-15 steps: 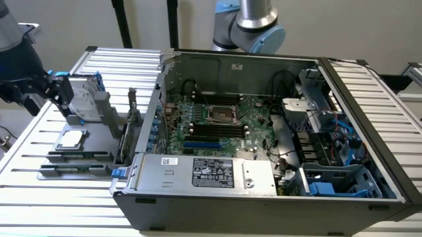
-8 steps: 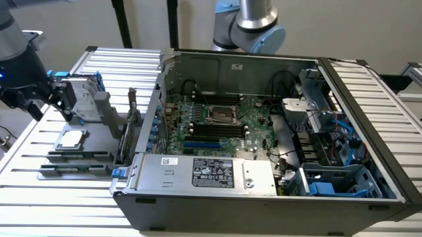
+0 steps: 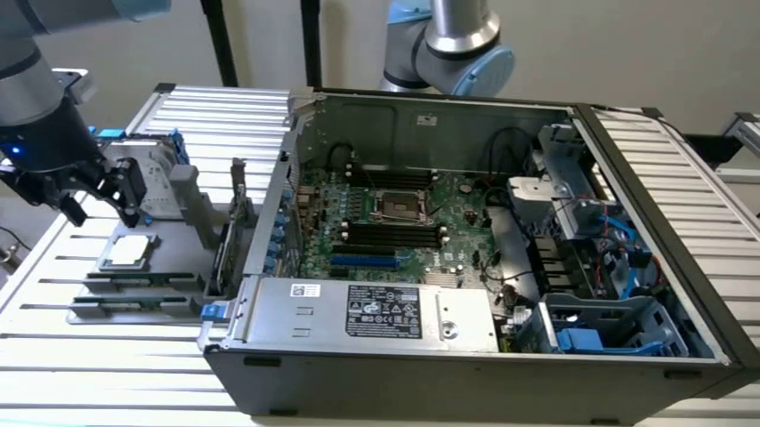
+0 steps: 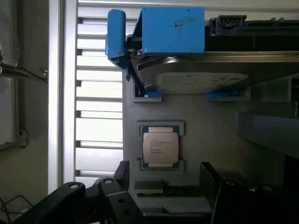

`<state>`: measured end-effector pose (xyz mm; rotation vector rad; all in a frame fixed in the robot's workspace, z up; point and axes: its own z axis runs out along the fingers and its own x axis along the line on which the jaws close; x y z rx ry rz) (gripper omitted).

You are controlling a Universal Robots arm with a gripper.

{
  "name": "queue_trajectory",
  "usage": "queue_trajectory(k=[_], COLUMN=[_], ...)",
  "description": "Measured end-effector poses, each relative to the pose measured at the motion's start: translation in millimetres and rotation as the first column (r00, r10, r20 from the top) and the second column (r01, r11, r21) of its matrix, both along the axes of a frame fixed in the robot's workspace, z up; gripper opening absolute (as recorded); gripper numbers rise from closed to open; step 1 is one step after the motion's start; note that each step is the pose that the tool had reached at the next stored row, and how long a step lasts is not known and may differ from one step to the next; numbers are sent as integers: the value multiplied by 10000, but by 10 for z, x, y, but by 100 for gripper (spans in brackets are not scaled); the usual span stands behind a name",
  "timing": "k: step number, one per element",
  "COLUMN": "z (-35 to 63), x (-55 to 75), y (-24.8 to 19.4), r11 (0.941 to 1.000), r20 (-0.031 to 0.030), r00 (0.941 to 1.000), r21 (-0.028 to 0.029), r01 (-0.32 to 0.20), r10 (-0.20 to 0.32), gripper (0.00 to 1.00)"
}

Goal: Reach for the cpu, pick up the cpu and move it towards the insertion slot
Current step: 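Pick up the cpu and move it towards the insertion slot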

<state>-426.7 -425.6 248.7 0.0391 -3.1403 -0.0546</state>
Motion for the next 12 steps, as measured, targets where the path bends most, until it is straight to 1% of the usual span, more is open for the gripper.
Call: queue_trajectory(k=[6,12], z=[-110,-219], x=[5,5], y=[-11,-11], r11=[10000,10000], r20=[2,11], r00=[10000,10000], r21=[0,1], r01=[0,-1], r10=[0,1], gripper=[71,71])
